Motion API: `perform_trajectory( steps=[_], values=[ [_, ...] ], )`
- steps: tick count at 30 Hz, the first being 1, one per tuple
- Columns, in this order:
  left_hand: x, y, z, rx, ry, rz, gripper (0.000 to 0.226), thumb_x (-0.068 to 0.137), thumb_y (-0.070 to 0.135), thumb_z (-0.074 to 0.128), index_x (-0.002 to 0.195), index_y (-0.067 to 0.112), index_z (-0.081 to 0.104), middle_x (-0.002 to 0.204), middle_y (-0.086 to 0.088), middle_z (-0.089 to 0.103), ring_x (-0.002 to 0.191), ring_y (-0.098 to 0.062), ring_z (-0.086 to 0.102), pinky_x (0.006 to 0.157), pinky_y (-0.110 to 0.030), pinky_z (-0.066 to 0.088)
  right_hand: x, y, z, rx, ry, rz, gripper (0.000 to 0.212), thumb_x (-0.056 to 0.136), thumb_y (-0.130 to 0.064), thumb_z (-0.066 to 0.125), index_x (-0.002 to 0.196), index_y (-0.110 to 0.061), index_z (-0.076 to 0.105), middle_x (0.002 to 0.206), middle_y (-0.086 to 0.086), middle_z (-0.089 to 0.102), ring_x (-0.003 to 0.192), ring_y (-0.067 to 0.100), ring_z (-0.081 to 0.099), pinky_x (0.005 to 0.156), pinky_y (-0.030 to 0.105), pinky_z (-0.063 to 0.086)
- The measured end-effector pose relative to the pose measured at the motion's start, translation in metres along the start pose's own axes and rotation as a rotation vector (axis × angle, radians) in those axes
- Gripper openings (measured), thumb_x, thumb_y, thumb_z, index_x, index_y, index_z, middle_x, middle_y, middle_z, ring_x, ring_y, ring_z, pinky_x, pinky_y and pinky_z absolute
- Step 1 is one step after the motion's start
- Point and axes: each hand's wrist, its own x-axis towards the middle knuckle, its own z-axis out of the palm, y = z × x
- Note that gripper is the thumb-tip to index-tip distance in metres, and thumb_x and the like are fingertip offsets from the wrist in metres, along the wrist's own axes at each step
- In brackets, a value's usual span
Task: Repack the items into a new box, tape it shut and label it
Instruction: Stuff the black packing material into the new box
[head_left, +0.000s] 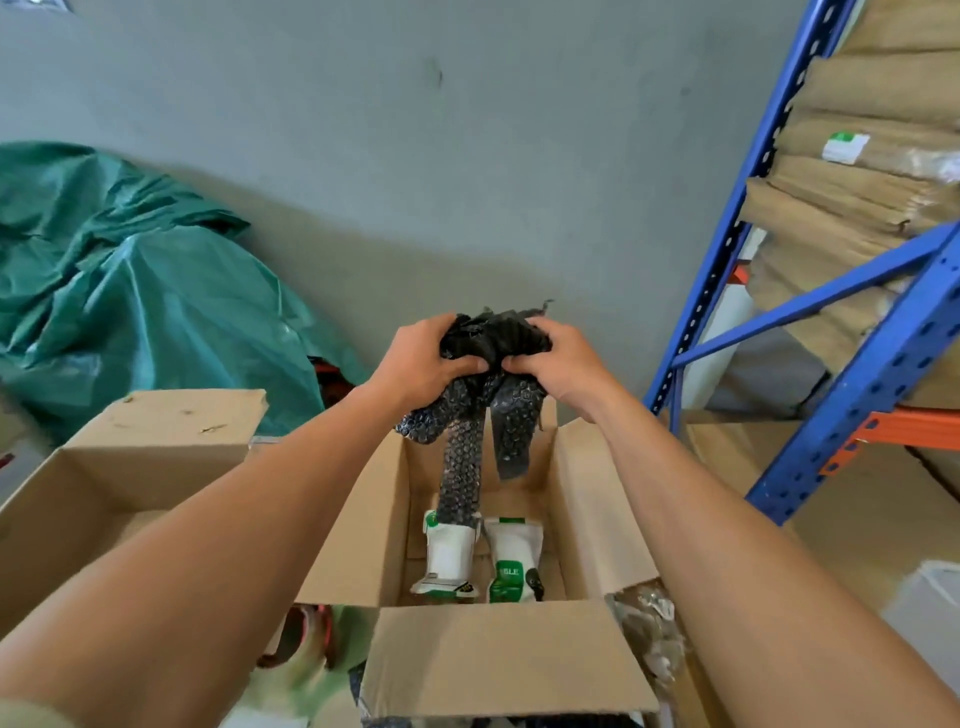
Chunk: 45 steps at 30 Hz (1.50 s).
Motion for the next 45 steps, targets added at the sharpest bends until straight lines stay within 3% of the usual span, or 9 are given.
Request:
perform_trajectory(
  steps=[4, 10, 16, 19, 24, 31, 36, 41, 45],
  values=[
    [-0.012, -0.039, 0.037, -0.022, -0.176, -0.076, 0.05, 0.079, 0.036, 0.086, 0.119, 0.013, 0.067, 0.102, 0.004, 0.066, 0.099, -0.017, 0.062, 0.076, -0.025, 0.039, 0.009, 0.05, 0.012, -0.167, -0.161, 0.176, 0.048, 0.078, -0.004, 0.083, 0.123, -0.012, 0.069, 0.115, 0.009, 0.073, 0.108, 0.027, 0.068, 0.099, 0.042, 0.054],
    [-0.065, -0.112, 0.121, 0.149, -0.639, -0.293, 0.097, 0.073, 0.058, 0.083, 0.152, 0.02, 0.043, 0.15, -0.003, 0.053, 0.137, -0.024, 0.05, 0.112, -0.041, 0.042, -0.007, 0.14, 0.038, -0.518, -0.598, 0.462, 0.057, 0.078, -0.016, 0.085, 0.131, -0.018, 0.065, 0.121, 0.001, 0.068, 0.117, 0.025, 0.063, 0.094, 0.032, 0.051],
    [-0.077, -0.133, 0.166, 0.255, -0.588, -0.228, 0.078, 0.089, 0.052, 0.07, 0.153, 0.021, 0.037, 0.145, -0.01, 0.051, 0.134, -0.03, 0.047, 0.111, -0.042, 0.04, -0.019, 0.209, 0.072, -0.507, -0.303, 0.413, 0.057, 0.084, -0.013, 0.079, 0.136, -0.024, 0.059, 0.135, 0.008, 0.061, 0.122, 0.028, 0.059, 0.095, 0.035, 0.05],
    [-0.077, -0.135, 0.181, 0.246, -0.478, -0.245, 0.074, 0.094, 0.051, 0.064, 0.153, 0.022, 0.03, 0.146, -0.012, 0.046, 0.133, -0.035, 0.042, 0.11, -0.045, 0.039, -0.024, 0.223, 0.084, -0.448, -0.182, 0.383, 0.07, 0.092, -0.023, 0.072, 0.153, -0.031, 0.038, 0.149, 0.01, 0.045, 0.131, 0.029, 0.051, 0.105, 0.037, 0.045],
    [-0.073, -0.142, 0.192, 0.306, -0.955, -0.439, 0.094, 0.08, 0.057, 0.074, 0.157, 0.031, 0.025, 0.155, -0.008, 0.041, 0.142, -0.034, 0.038, 0.116, -0.047, 0.036, -0.022, 0.224, 0.084, -0.56, -0.643, 0.632, 0.111, 0.086, -0.032, 0.08, 0.161, -0.045, -0.001, 0.168, 0.003, 0.026, 0.147, 0.03, 0.036, 0.115, 0.042, 0.037],
    [-0.053, -0.126, 0.187, 0.324, -0.488, -0.256, 0.051, 0.097, 0.038, 0.042, 0.144, 0.02, 0.04, 0.15, -0.014, 0.045, 0.139, -0.036, 0.035, 0.113, -0.05, 0.034, -0.006, 0.218, 0.084, -0.526, -0.452, 0.448, 0.066, 0.104, -0.044, 0.051, 0.162, -0.038, 0.02, 0.17, 0.005, 0.016, 0.155, 0.026, 0.022, 0.121, 0.038, 0.024],
    [-0.06, -0.153, 0.21, 0.445, -0.904, -0.247, 0.093, 0.1, 0.043, 0.055, 0.161, 0.027, -0.013, 0.17, -0.009, -0.012, 0.156, -0.034, -0.006, 0.125, -0.052, 0.008, -0.012, 0.242, 0.098, -0.82, -0.75, 0.516, 0.088, 0.105, -0.016, 0.048, 0.156, -0.048, -0.015, 0.171, 0.008, 0.014, 0.143, 0.032, 0.043, 0.114, 0.043, 0.039],
    [-0.063, -0.157, 0.21, 0.659, -1.017, -0.258, 0.139, 0.059, 0.061, 0.089, 0.161, 0.022, 0.003, 0.161, -0.015, 0.027, 0.145, -0.038, 0.033, 0.114, -0.053, 0.037, -0.002, 0.233, 0.089, -0.902, -0.669, 0.5, 0.123, 0.081, -0.027, 0.086, 0.162, -0.037, -0.006, 0.164, 0.015, 0.027, 0.143, 0.037, 0.041, 0.112, 0.048, 0.041],
    [-0.042, -0.137, 0.204, 0.811, -0.932, -0.229, 0.146, 0.045, 0.077, 0.085, 0.154, 0.017, 0.008, 0.15, -0.021, 0.032, 0.139, -0.041, 0.033, 0.109, -0.054, 0.039, 0.006, 0.229, 0.087, -0.833, -0.674, 0.496, 0.123, 0.081, -0.039, 0.085, 0.161, -0.042, -0.009, 0.171, 0.011, -0.005, 0.156, 0.037, 0.012, 0.122, 0.054, 0.026]
  ],
)
